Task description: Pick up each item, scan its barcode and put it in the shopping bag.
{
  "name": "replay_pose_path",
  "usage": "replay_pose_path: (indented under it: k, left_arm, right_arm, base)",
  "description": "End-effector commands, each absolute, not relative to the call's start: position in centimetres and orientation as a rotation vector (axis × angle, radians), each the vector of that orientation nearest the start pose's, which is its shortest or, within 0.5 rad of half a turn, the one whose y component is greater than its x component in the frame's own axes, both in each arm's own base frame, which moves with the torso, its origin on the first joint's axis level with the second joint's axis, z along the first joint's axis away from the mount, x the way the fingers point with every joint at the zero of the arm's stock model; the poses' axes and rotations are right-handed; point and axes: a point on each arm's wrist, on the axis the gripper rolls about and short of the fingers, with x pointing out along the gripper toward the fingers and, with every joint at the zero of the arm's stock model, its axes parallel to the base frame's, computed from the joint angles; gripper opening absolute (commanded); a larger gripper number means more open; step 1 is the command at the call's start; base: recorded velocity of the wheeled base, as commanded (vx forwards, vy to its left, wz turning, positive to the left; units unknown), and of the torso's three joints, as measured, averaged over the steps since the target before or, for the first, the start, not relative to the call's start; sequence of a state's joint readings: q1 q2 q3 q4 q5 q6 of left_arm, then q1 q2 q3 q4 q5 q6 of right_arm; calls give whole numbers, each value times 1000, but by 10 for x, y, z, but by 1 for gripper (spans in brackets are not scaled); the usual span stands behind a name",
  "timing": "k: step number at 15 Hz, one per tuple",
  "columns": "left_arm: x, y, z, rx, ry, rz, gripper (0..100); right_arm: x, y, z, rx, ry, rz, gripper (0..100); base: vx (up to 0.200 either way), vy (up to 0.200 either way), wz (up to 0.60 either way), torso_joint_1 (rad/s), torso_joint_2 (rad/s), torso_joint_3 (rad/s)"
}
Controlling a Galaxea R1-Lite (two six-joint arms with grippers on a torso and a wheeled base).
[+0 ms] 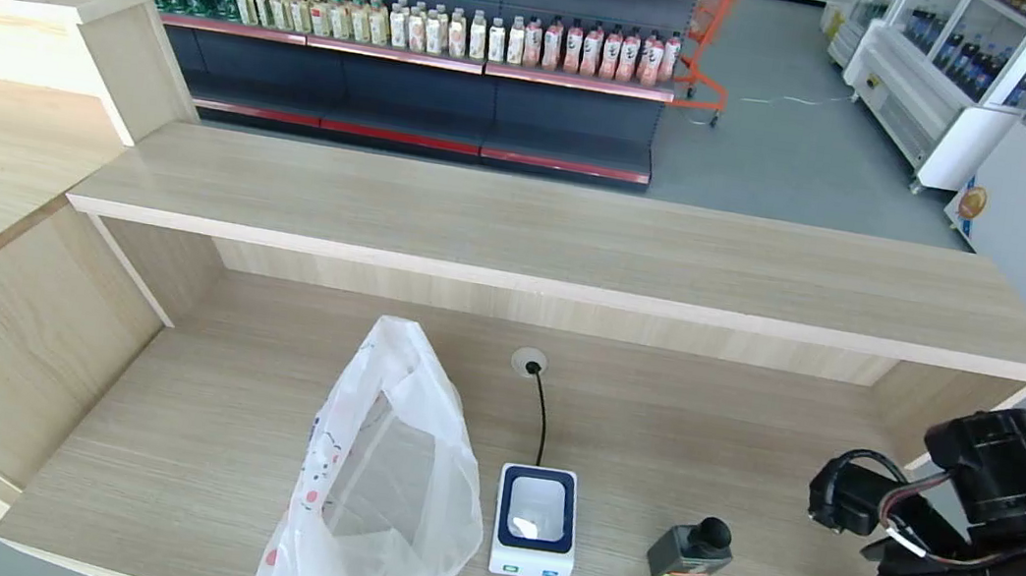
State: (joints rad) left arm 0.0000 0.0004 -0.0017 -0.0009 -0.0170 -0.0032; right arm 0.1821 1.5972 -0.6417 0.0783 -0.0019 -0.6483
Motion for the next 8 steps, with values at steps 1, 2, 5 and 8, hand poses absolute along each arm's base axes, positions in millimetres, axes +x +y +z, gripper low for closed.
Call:
replay_pose_path:
  k: [1, 2, 5, 8]
  left_arm:
    - [-23, 0, 76, -5, -3, -17, 100]
    - [-23, 0, 76, -3, -3, -17, 100]
    - [-23, 0, 76, -3, -3, -17, 100]
    - [-23, 0, 76, -3, -3, -17, 100]
  right_arm:
    - [240, 45, 78, -736, 982, 574, 100]
    - [246, 47, 72, -740, 952, 623, 100]
    - [260, 45, 54, -784, 876, 726, 100]
    - [274, 47, 36, -751, 791, 841, 100]
  base:
    - [0, 0, 0, 0, 0, 0]
    - [0, 0, 0, 0, 0, 0]
    - [0, 0, 0, 0, 0, 0]
    - [0, 0, 0, 0, 0, 0]
